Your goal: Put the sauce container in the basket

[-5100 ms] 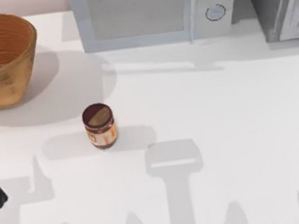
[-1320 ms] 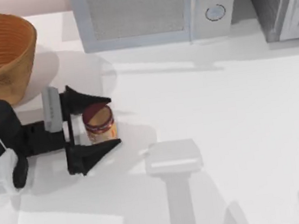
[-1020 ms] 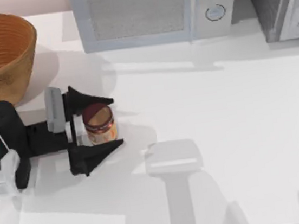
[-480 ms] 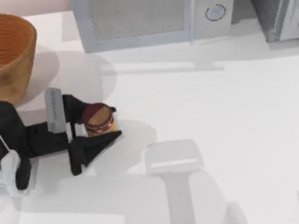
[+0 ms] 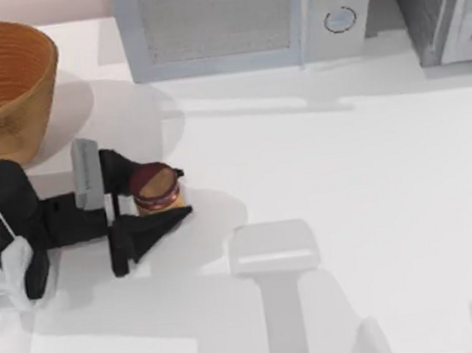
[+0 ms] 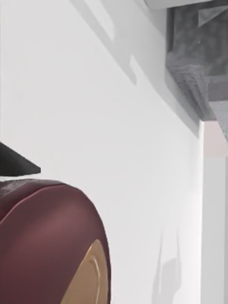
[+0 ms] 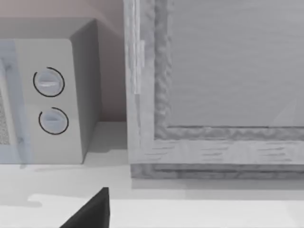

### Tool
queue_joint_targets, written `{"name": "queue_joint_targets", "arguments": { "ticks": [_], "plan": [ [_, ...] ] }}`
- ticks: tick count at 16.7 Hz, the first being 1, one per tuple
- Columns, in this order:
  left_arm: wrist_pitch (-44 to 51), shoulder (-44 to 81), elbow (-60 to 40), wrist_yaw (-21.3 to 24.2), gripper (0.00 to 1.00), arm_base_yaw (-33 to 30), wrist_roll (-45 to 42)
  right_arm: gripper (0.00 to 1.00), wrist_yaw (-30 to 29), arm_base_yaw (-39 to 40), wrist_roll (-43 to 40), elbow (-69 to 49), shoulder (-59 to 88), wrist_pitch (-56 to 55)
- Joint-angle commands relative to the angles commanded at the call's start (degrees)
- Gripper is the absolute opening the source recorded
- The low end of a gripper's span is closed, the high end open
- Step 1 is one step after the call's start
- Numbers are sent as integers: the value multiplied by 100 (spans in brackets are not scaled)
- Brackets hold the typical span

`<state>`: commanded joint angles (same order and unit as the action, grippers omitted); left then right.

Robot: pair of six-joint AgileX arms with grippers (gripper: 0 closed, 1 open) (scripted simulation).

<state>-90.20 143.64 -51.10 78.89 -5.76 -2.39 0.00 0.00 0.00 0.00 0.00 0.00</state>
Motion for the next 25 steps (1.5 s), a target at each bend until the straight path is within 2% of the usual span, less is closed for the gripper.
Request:
{"name": "queue_joint_targets", "arguments": {
  "ticks": [8,15,25],
  "plan": [
    [112,-130,-18,25,0,-28,-124,100,0,0,0,0,0,0],
    [1398,-1091,-115,93,0,-118,-933,100,0,0,0,0,0,0],
    [3060,-2343,-574,-94,0,364,-1496,100,0,0,0,0,0,0]
  ]
}}
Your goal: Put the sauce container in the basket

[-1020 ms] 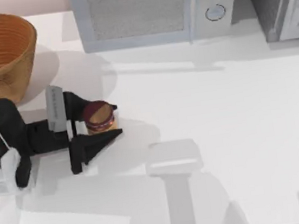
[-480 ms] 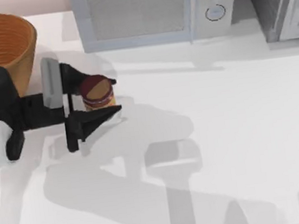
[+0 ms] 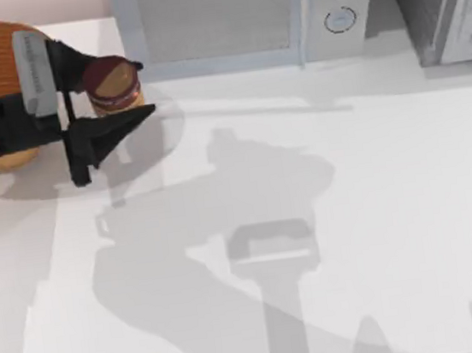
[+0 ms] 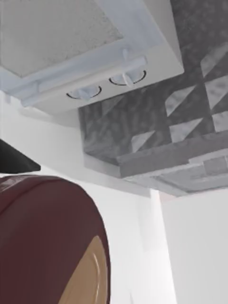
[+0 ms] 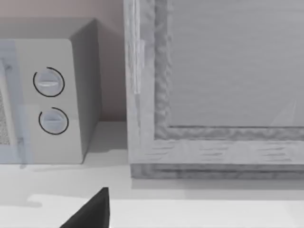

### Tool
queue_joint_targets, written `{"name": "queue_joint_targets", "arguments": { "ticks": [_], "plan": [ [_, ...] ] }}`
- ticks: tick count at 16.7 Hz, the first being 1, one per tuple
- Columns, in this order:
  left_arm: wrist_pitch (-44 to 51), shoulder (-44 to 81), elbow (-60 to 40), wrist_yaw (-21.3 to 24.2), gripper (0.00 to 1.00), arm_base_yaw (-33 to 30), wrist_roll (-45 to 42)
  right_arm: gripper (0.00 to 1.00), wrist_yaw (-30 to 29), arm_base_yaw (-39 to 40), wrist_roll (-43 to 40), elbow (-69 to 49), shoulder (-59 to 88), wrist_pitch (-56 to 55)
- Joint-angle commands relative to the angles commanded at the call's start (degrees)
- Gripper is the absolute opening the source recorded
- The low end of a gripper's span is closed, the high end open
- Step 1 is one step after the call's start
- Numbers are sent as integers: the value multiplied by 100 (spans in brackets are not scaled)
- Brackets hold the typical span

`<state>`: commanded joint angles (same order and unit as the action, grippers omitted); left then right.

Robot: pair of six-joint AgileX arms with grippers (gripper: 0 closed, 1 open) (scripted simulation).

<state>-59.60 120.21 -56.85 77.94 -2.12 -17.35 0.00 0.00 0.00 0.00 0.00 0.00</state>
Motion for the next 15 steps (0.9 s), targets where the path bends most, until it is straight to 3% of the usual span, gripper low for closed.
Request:
{"name": "queue_joint_targets", "arguments": {
  "ticks": [15],
  "plan": [
    [1823,-744,-929,-311,0,1822,575,100,0,0,0,0,0,0]
  ]
}}
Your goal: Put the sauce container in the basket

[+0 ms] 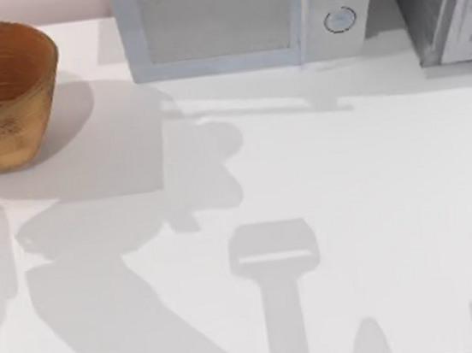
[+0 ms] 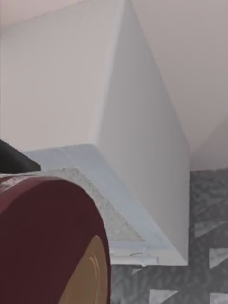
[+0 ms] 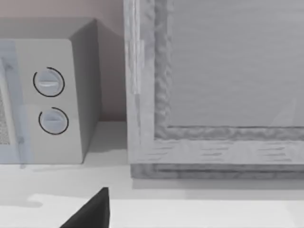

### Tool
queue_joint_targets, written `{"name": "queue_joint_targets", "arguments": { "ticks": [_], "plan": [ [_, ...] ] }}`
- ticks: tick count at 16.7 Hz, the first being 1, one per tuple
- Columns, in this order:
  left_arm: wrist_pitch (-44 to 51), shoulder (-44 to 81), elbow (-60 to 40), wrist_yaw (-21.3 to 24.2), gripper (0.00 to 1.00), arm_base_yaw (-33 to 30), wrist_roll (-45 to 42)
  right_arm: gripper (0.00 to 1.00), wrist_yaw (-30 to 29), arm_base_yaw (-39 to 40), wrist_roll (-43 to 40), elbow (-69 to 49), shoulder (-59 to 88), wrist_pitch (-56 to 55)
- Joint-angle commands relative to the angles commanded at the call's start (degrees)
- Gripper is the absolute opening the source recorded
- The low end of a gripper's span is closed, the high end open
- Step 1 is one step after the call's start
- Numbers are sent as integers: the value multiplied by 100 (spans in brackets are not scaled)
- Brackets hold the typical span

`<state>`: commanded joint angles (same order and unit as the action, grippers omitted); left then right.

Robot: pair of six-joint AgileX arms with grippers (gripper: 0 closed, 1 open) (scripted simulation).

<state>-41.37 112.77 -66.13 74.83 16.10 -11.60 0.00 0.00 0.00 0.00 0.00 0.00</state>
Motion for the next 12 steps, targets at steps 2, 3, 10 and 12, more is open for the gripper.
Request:
{"name": "queue_joint_targets", "arguments": {
  "ticks": [2,3,10,12],
  "plan": [
    [179,-54,-168,12,0,459,308,100,0,0,0,0,0,0],
    [262,-80,-262,24,0,688,483,100,0,0,0,0,0,0],
    [446,-162,-559,73,0,1185,898,100,0,0,0,0,0,0],
    [434,-135,-543,68,0,1167,881,100,0,0,0,0,0,0]
  ]
}}
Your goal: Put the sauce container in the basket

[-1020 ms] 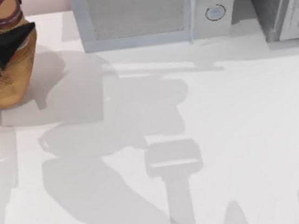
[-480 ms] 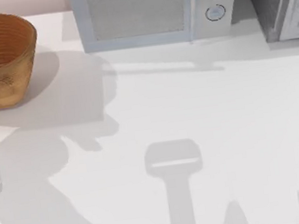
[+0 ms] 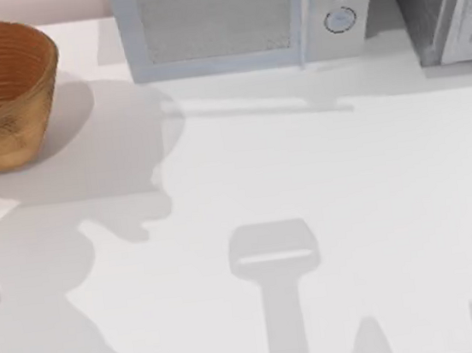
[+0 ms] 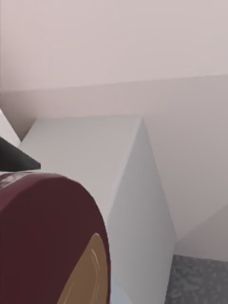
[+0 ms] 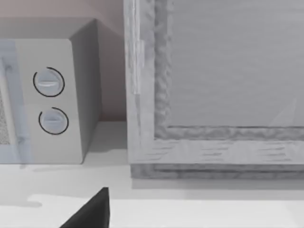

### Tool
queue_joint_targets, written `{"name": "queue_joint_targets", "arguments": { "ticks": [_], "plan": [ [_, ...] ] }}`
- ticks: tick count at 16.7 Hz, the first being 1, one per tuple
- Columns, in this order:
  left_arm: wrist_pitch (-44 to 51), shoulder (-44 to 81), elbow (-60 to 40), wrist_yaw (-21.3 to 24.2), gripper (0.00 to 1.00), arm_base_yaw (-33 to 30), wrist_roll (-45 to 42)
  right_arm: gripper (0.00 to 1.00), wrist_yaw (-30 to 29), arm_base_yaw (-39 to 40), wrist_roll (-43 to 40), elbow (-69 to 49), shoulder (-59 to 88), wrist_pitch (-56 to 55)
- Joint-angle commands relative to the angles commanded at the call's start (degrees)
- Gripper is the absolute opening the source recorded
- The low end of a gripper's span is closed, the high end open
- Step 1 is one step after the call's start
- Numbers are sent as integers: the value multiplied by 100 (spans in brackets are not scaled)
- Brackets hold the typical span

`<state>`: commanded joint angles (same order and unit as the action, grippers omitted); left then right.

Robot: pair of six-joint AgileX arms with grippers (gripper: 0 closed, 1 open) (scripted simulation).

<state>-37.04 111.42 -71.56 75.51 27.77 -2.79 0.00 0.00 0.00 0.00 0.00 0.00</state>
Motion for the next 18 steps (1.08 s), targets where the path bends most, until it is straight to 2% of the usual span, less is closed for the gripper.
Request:
{"name": "queue_joint_targets", "arguments": {
  "ticks": [11,15,18],
  "plan": [
    [-381,569,-294,-717,0,-715,104,100,0,0,0,0,0,0],
    [-414,606,-322,-757,0,-754,111,100,0,0,0,0,0,0],
    [-414,606,-322,-757,23,-754,111,100,0,0,0,0,0,0]
  ]
}}
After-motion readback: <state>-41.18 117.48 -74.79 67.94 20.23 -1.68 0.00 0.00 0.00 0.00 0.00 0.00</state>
